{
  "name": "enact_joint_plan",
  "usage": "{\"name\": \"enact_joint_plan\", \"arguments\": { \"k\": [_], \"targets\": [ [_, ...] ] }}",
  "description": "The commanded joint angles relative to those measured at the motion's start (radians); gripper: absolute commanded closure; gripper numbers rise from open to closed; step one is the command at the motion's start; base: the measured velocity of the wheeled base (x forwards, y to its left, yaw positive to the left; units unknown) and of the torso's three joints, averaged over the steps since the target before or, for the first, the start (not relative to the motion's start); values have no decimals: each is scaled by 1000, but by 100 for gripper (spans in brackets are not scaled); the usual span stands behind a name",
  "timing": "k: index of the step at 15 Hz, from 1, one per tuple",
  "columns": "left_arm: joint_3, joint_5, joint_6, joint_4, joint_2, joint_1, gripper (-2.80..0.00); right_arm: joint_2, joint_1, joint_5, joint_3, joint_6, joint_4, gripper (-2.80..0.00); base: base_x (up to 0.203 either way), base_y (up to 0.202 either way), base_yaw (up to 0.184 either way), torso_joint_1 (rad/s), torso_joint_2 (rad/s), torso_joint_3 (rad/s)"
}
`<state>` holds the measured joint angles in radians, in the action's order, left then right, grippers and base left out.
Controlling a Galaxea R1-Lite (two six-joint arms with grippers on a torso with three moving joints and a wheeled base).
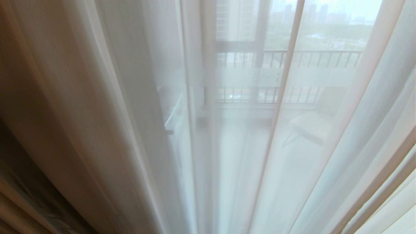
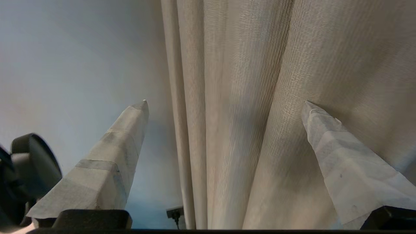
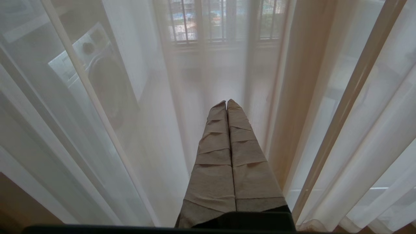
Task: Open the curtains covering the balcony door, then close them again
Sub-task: Close the outer curtains on both sides
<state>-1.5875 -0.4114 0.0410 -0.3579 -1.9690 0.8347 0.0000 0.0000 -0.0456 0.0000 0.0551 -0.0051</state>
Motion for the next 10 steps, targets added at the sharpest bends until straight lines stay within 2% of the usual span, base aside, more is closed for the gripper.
{"name": "enact_joint_plan", "arguments": {
  "k": [1,5,6,10],
  "targets": [
    [-49,20,1,-3,-56,4,-280,0,0,0,0,0,-1,0,0,0,0,0,0,0],
    [-81,75,2,-39,-87,4,-280,0,-1,0,0,0,-1,0,0,0,0,0,0,0],
    [-81,85,2,-59,-91,4,0,0,0,0,0,0,-1,0,0,0,0,0,0,0],
    [-80,139,2,-73,-94,3,0,0,0,0,0,0,-1,0,0,0,0,0,0,0]
  ]
}}
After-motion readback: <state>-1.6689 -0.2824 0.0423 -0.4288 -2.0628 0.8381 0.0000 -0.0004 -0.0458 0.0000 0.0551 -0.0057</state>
